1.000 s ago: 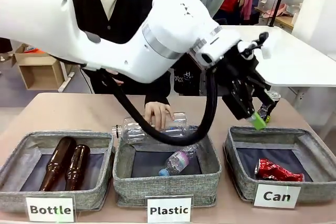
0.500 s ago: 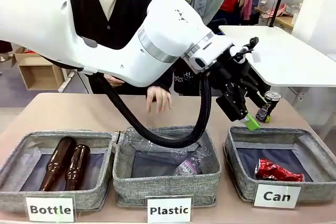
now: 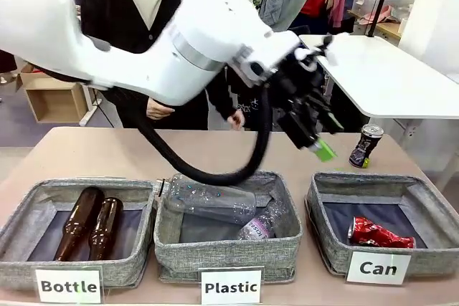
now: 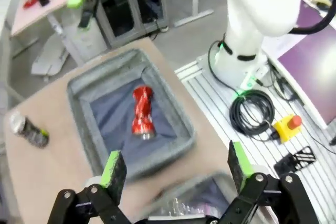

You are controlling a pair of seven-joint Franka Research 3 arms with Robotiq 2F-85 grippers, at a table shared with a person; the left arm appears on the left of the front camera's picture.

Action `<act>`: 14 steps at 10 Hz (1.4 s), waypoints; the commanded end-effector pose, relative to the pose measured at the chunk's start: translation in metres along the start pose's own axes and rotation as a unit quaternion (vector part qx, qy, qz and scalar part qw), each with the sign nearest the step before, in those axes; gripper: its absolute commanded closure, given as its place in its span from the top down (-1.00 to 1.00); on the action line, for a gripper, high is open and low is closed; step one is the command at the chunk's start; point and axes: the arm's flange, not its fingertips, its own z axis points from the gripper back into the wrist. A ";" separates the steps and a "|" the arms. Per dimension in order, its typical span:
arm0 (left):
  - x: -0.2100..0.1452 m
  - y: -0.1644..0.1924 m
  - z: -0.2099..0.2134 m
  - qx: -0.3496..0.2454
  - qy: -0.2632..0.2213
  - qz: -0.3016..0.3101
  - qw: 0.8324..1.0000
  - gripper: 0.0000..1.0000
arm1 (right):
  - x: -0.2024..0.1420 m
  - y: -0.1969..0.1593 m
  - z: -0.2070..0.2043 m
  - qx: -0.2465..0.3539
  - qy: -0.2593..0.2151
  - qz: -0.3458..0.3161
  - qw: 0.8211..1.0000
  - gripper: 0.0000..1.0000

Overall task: Sort the can waste into the basket.
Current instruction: Pick up the can waste from the table and place it in the right Fabric basket.

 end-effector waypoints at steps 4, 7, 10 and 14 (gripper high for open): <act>-0.153 -0.116 0.202 0.161 -0.085 0.216 0.959 1.00 | -0.024 0.081 -0.149 0.053 0.062 0.012 0.997 1.00; -0.275 -0.226 0.270 0.182 -0.264 0.398 0.860 1.00 | -0.045 0.102 -0.231 0.074 0.116 -0.030 0.990 1.00; -0.385 -0.298 0.303 0.151 -0.427 0.559 0.695 1.00 | -0.044 0.084 -0.249 0.084 0.157 -0.054 0.983 1.00; -0.399 -0.322 0.294 0.138 -0.395 0.549 0.723 1.00 | -0.040 0.083 -0.258 0.077 0.158 -0.059 0.983 1.00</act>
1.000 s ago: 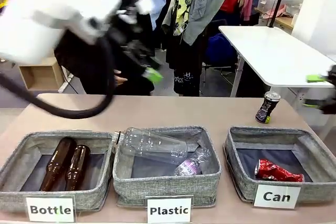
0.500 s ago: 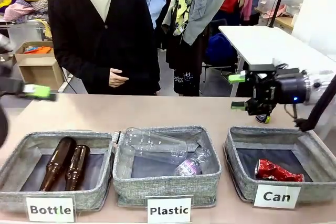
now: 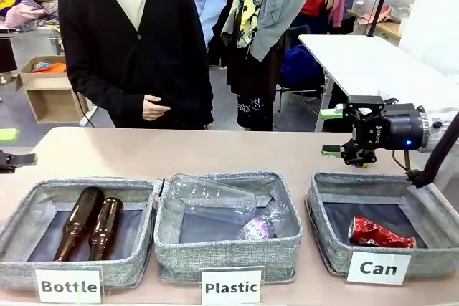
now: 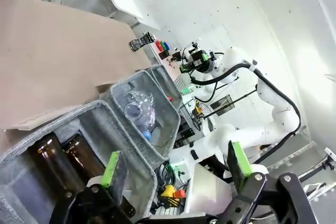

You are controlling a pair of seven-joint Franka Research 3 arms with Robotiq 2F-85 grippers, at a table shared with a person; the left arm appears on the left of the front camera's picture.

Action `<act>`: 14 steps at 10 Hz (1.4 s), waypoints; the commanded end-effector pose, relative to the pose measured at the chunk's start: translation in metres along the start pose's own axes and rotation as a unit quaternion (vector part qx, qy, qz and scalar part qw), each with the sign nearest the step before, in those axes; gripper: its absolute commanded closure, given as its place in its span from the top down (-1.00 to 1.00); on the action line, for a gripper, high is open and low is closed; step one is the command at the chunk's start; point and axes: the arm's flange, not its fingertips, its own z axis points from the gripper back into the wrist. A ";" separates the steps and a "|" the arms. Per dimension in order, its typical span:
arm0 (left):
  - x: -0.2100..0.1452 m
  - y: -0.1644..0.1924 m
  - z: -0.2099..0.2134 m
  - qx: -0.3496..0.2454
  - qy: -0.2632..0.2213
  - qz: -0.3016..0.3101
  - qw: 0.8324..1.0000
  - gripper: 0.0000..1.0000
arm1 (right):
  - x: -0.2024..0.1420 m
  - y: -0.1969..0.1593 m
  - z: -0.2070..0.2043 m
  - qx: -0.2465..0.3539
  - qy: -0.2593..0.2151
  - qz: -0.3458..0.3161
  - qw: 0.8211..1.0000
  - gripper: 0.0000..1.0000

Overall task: Sort the can waste into the basket.
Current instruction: Pick up the can waste from the table and place it in the right Fabric basket.

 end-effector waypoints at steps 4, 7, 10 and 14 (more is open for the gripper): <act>-0.004 -0.023 -0.005 0.011 -0.004 -0.033 0.999 1.00 | -0.005 0.003 -0.012 -0.003 0.013 -0.001 1.000 1.00; -0.004 -0.023 -0.005 0.011 -0.004 -0.033 0.999 1.00 | -0.005 0.003 -0.012 -0.003 0.013 -0.001 1.000 1.00; -0.004 -0.023 -0.005 0.011 -0.004 -0.033 0.999 1.00 | -0.005 0.003 -0.012 -0.003 0.013 -0.001 1.000 1.00; -0.004 -0.023 -0.005 0.011 -0.004 -0.033 0.999 1.00 | -0.005 0.003 -0.012 -0.003 0.013 -0.001 1.000 1.00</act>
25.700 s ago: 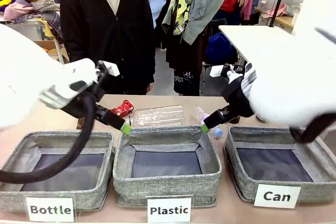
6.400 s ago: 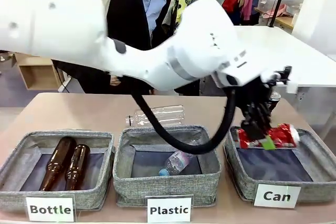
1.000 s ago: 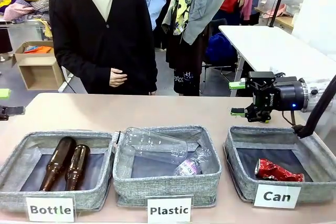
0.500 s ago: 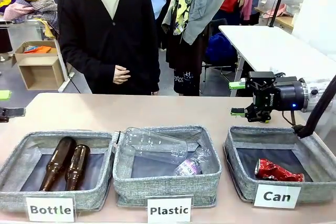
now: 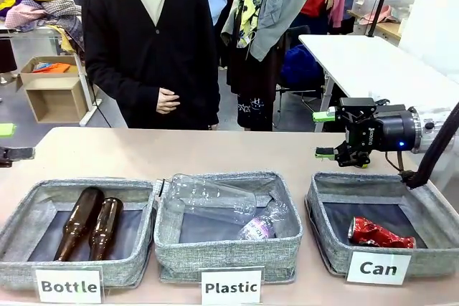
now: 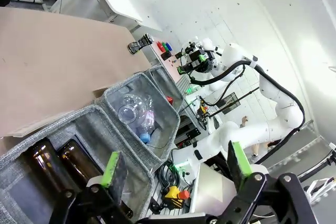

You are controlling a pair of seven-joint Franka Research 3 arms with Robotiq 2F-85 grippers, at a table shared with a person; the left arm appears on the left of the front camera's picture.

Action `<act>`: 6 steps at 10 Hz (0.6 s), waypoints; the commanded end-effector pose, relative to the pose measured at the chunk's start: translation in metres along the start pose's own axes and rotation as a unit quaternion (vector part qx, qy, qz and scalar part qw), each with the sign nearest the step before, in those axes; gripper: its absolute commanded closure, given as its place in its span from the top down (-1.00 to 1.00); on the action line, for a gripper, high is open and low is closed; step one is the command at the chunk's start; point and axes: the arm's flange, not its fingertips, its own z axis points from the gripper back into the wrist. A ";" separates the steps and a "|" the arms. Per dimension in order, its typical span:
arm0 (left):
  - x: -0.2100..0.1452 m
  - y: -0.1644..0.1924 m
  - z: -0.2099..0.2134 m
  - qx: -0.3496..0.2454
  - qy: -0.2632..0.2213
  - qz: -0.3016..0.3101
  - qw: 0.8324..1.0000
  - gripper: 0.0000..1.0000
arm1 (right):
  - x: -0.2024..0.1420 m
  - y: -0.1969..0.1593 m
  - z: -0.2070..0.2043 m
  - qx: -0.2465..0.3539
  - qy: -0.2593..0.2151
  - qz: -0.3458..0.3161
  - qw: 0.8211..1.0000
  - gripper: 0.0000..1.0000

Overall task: Sort the can waste into the basket.
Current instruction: Pick up the can waste from the table and place it in the right Fabric basket.

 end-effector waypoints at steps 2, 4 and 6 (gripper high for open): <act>-0.002 -0.002 -0.002 0.005 -0.002 -0.006 1.000 1.00 | -0.021 0.013 0.031 -0.137 -0.030 0.067 0.988 1.00; -0.002 -0.002 -0.002 0.005 -0.002 -0.006 1.000 1.00 | -0.023 0.026 0.062 -0.264 -0.134 0.298 0.907 1.00; -0.002 -0.002 -0.002 0.005 -0.002 -0.006 1.000 1.00 | -0.027 0.032 0.108 -0.368 -0.262 0.376 0.809 1.00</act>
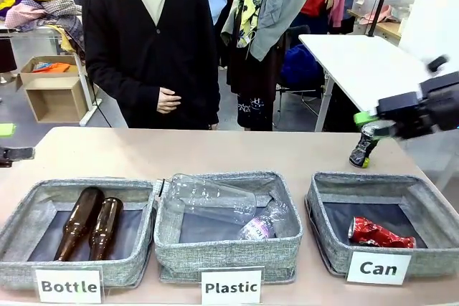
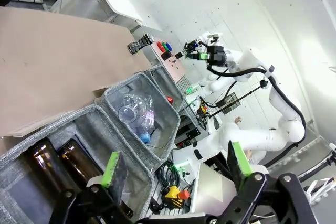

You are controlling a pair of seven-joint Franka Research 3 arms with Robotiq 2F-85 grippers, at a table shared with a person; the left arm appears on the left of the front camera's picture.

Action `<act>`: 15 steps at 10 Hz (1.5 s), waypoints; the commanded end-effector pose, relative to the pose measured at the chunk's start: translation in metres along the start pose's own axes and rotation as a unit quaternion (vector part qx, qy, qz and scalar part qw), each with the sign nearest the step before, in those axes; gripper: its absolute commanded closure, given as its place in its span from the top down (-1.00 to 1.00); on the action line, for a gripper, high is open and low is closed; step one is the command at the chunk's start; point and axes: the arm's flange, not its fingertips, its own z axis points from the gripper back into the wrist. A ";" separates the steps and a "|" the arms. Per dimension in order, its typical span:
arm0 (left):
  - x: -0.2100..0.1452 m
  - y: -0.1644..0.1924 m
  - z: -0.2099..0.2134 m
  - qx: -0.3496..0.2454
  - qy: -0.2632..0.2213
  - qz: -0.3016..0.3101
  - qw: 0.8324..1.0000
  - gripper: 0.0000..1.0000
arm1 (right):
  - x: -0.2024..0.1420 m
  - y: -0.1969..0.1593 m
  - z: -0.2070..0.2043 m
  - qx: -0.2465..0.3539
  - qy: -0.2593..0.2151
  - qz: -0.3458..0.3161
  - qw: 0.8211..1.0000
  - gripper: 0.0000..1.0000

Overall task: Sort the can waste into the basket.
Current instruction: Pick up the can waste from the table and place it in the right Fabric basket.

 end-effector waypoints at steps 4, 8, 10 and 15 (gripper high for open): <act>-0.002 -0.002 -0.002 0.004 -0.002 -0.007 1.000 1.00 | -0.050 -0.058 0.048 -0.382 -0.180 0.094 0.901 1.00; -0.002 -0.002 -0.002 0.004 -0.002 -0.007 1.000 1.00 | 0.019 -0.042 0.070 -0.194 -0.125 0.098 0.968 1.00; -0.002 -0.002 -0.002 0.004 -0.002 -0.007 1.000 1.00 | 0.027 -0.068 0.067 -0.214 -0.104 0.109 0.965 1.00; -0.002 -0.002 -0.002 0.004 -0.002 -0.007 1.000 1.00 | 0.057 -0.188 0.047 -0.146 -0.040 0.211 0.966 1.00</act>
